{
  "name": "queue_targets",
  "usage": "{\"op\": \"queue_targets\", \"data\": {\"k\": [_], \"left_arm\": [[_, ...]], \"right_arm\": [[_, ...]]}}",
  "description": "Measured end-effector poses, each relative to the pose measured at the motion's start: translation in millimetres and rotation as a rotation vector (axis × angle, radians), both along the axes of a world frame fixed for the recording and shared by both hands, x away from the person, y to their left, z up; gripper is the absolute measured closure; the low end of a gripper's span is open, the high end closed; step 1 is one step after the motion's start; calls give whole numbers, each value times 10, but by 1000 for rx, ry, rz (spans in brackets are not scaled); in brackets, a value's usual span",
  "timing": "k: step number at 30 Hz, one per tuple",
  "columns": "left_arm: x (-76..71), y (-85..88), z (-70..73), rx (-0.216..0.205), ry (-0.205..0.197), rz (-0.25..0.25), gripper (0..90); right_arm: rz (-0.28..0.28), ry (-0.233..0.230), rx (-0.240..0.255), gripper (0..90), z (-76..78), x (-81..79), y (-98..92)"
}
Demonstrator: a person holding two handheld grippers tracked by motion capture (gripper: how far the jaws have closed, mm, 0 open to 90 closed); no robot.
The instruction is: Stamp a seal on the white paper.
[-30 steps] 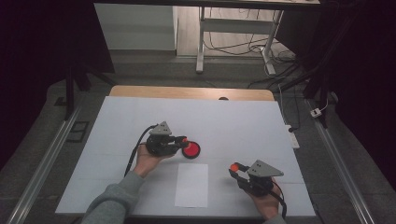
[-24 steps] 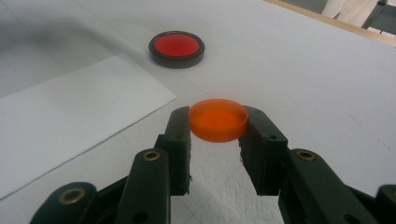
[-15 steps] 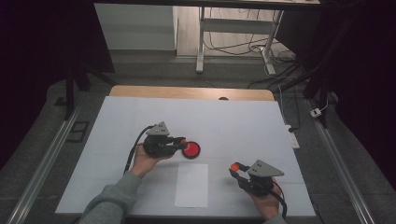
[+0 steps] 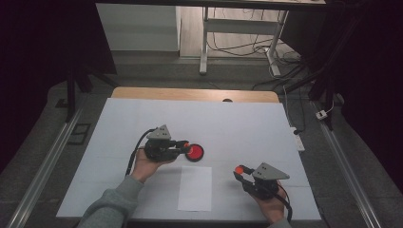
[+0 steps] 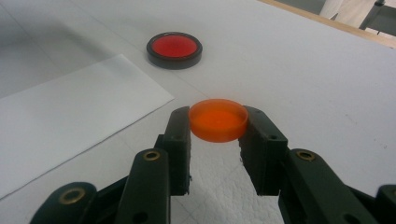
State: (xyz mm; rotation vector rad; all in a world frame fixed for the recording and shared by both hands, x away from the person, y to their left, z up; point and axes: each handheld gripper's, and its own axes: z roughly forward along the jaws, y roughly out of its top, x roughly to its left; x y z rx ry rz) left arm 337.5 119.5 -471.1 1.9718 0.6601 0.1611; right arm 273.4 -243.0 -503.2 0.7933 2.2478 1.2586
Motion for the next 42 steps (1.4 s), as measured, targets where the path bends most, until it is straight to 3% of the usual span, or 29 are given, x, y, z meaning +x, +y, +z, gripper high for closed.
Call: {"op": "queue_targets", "data": {"k": [24, 42], "left_arm": [[-155, -5, -2, 5, -1, -41, 723], [-332, -47, -20, -19, 1, -81, 722]], "right_arm": [[-1, -2, -2, 635, -7, 8, -5], [-3, -5, 0, 634, -10, 10, -10]]}}
